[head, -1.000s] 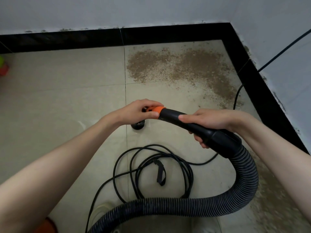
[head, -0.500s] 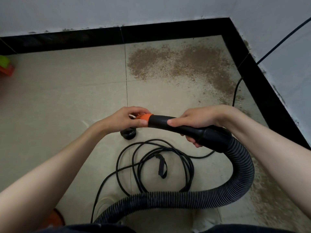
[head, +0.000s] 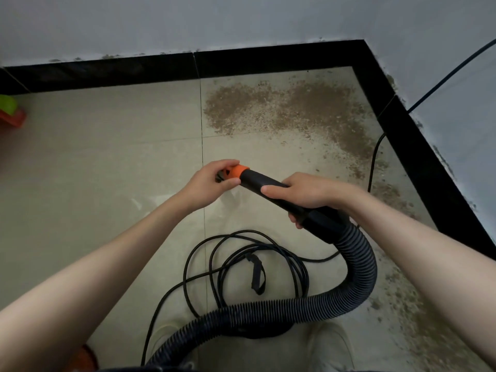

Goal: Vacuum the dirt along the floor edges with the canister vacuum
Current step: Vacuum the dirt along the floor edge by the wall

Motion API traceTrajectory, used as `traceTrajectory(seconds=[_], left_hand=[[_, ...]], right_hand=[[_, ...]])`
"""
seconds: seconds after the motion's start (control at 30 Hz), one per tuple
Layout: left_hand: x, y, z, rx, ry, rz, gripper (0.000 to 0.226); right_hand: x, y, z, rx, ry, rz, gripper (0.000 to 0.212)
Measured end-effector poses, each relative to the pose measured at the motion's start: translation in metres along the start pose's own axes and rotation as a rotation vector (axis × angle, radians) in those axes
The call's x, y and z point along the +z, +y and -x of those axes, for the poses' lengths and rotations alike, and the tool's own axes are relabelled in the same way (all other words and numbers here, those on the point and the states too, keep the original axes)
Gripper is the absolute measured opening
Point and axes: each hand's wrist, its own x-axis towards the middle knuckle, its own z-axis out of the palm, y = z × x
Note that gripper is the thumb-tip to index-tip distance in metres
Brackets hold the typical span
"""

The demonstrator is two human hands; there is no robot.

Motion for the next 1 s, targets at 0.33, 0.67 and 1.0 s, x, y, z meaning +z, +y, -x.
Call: traceTrajectory(seconds=[0.33, 0.67, 1.0], left_hand=[[0.006, 0.004, 0.001, -0.624, -0.107, 0.905, 0.042], [-0.003, 0.011, -0.028, -0.574, 0.262, 1.163, 0.040], [-0.042, 0.000, -0.057, -0.669, 0.489, 1.421, 0.052]], right_hand=[[0.020, -0.012, -0.014, -0.059, 0.065, 0.046, 0.049], [0.015, -0.010, -0.024, -0.223, 0.062, -0.200, 0.048], [0.034, -0.019, -0.042, -0.280, 0.349, 0.002, 0.071]])
